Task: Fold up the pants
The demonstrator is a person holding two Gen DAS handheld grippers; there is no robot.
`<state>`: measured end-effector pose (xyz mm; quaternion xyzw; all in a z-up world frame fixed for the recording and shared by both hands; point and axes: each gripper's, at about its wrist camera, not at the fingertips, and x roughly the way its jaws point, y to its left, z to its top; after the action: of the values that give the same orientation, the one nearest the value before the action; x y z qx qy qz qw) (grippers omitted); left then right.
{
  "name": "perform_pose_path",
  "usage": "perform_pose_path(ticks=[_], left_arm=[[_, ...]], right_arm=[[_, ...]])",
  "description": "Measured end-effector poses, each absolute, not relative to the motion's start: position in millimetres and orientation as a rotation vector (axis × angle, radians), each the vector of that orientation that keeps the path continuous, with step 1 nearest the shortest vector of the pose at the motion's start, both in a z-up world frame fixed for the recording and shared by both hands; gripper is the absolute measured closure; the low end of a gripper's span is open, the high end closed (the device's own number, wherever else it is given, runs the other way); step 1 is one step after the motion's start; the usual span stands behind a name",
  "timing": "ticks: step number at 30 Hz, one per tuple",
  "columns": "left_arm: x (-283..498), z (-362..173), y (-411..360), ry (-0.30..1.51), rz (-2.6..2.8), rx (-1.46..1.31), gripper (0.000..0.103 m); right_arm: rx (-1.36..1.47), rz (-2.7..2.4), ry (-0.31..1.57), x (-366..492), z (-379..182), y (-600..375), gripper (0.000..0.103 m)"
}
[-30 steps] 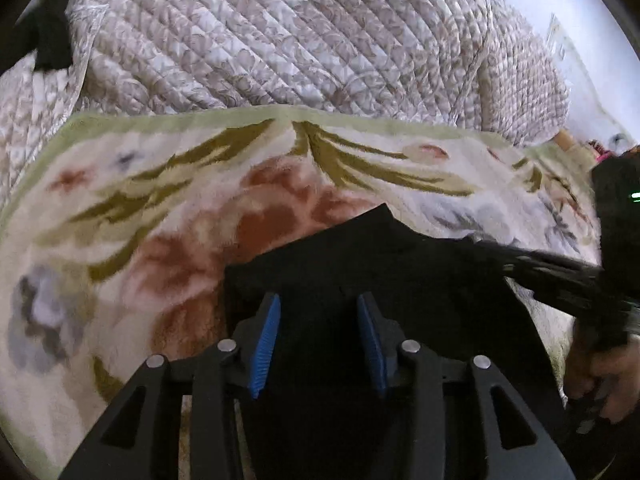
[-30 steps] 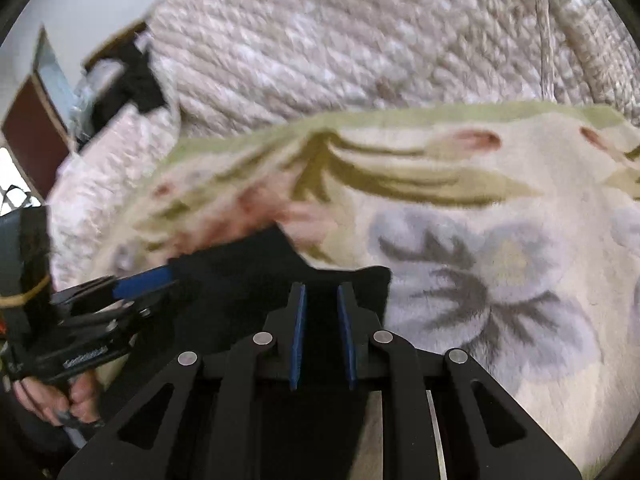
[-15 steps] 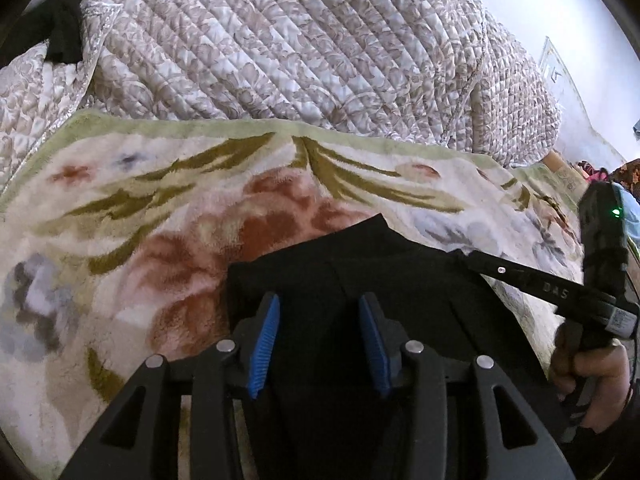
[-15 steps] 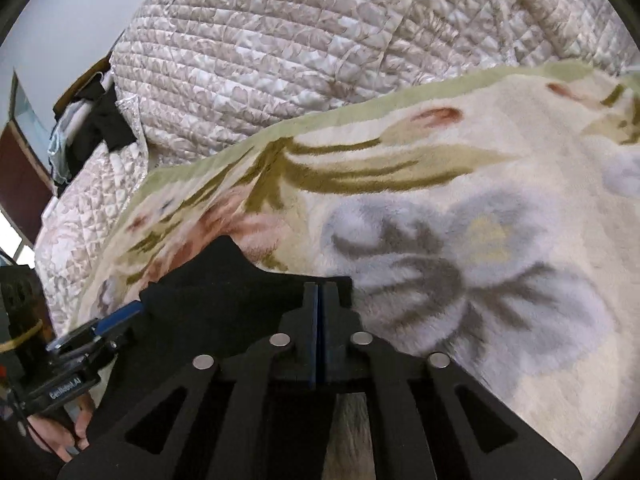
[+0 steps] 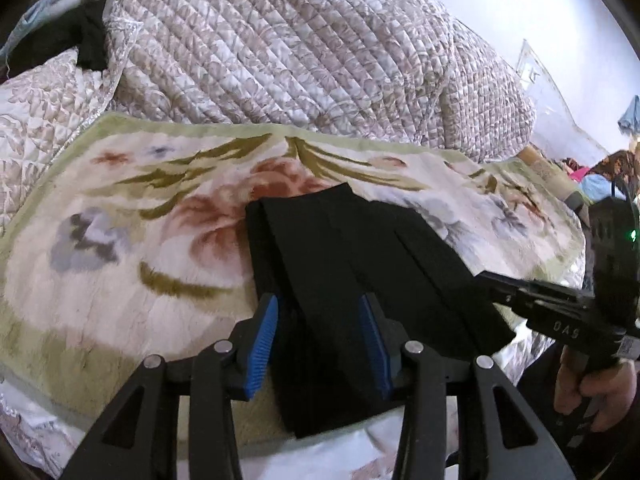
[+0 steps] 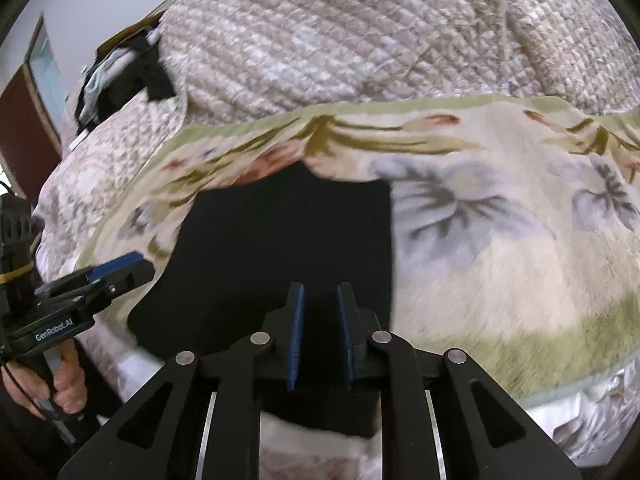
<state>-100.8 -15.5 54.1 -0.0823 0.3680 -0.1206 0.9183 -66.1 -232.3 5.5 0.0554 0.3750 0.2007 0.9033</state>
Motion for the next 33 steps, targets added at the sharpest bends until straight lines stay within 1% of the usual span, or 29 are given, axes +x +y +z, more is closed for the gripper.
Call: perform_pose_path(ticks=[8, 11, 25, 26, 27, 28, 29, 30, 33], left_arm=[[-97, 37, -13, 0.813, -0.220, -0.179, 0.056], [-96, 37, -12, 0.817, -0.207, -0.174, 0.054], [-92, 47, -17, 0.828, -0.199, -0.172, 0.054], [-90, 49, -18, 0.829, -0.199, -0.169, 0.054], [-89, 50, -19, 0.828, -0.198, -0.164, 0.053], [-86, 52, -20, 0.827, -0.195, -0.158, 0.053], [-83, 54, -21, 0.827, -0.194, -0.154, 0.051], [-80, 55, -21, 0.829, -0.194, -0.152, 0.048], [-68, 59, -21, 0.823, -0.217, -0.161, 0.040]], right_arm=[[0.096, 0.440, 0.830, -69, -13, -224, 0.087], [0.107, 0.447, 0.824, -70, -12, -227, 0.087], [0.123, 0.429, 0.805, -67, -2, -234, 0.086], [0.128, 0.428, 0.810, -65, -2, -236, 0.084], [0.134, 0.425, 0.811, -63, -1, -237, 0.074], [0.141, 0.423, 0.810, -62, 0, -239, 0.057], [0.151, 0.425, 0.807, -60, 1, -241, 0.050], [0.162, 0.427, 0.803, -57, 4, -243, 0.045], [0.162, 0.425, 0.807, -45, 9, -246, 0.045]])
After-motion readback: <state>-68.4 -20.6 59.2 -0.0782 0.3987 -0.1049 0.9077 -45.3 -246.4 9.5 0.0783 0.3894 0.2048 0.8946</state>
